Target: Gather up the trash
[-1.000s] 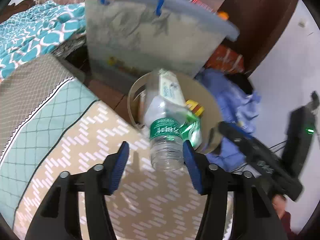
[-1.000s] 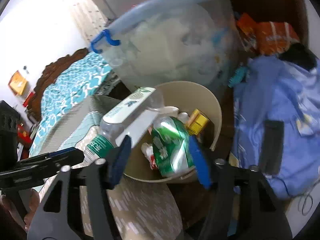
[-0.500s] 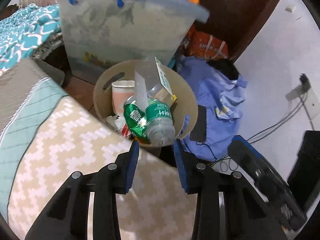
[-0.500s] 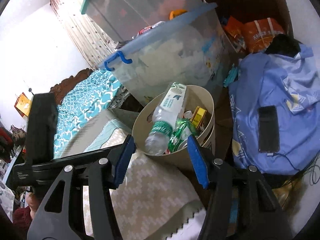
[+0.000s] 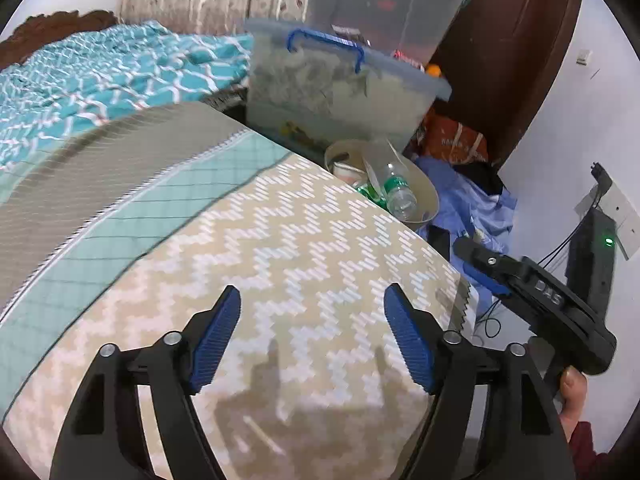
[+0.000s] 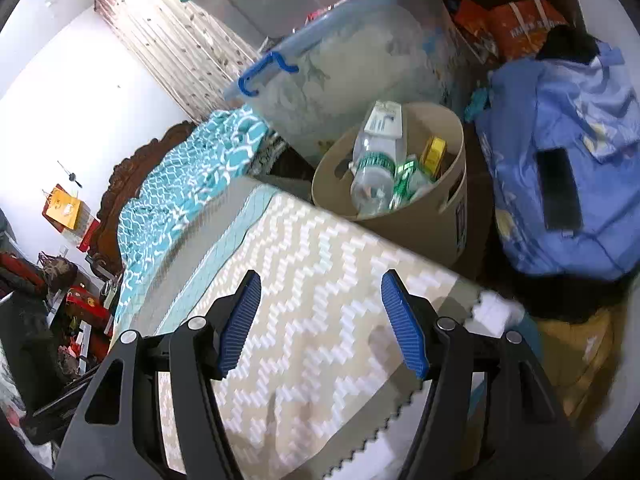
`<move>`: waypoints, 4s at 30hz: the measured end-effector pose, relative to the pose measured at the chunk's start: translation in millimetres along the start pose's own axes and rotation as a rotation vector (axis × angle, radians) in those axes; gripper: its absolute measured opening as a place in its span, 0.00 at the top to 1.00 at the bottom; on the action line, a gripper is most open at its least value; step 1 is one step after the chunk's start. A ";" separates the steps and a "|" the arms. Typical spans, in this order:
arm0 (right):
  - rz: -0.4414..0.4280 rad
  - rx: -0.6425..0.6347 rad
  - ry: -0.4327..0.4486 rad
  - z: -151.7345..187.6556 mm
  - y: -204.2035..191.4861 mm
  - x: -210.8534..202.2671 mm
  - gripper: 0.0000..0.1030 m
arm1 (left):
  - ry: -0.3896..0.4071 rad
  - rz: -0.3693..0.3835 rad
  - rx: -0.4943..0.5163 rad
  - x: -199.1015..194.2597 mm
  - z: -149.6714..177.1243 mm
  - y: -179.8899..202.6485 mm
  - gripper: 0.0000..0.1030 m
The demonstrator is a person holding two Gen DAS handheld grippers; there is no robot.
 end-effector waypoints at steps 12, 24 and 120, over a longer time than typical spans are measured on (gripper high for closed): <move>0.063 -0.121 -0.015 34.4 -90.6 -17.0 0.33 | 0.115 -0.113 0.062 -61.9 1.5 -36.7 0.08; 0.205 -0.114 0.118 36.8 -117.1 -62.7 0.24 | 0.196 -0.196 0.122 -84.1 -8.1 -56.9 0.08; 0.020 -0.165 0.236 47.2 -59.2 -102.2 0.09 | 0.089 -0.390 0.154 -86.8 28.0 46.1 0.08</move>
Point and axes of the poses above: each gripper's, at about its wrist camera, not at the fingertips, and x roughly the way its jaws point, y to its right, z to its underside, the point moved 1 cm from there along x, roughly the way its jaws point, and after that the axes turned 9 degrees about y, right-handed, at the moved point
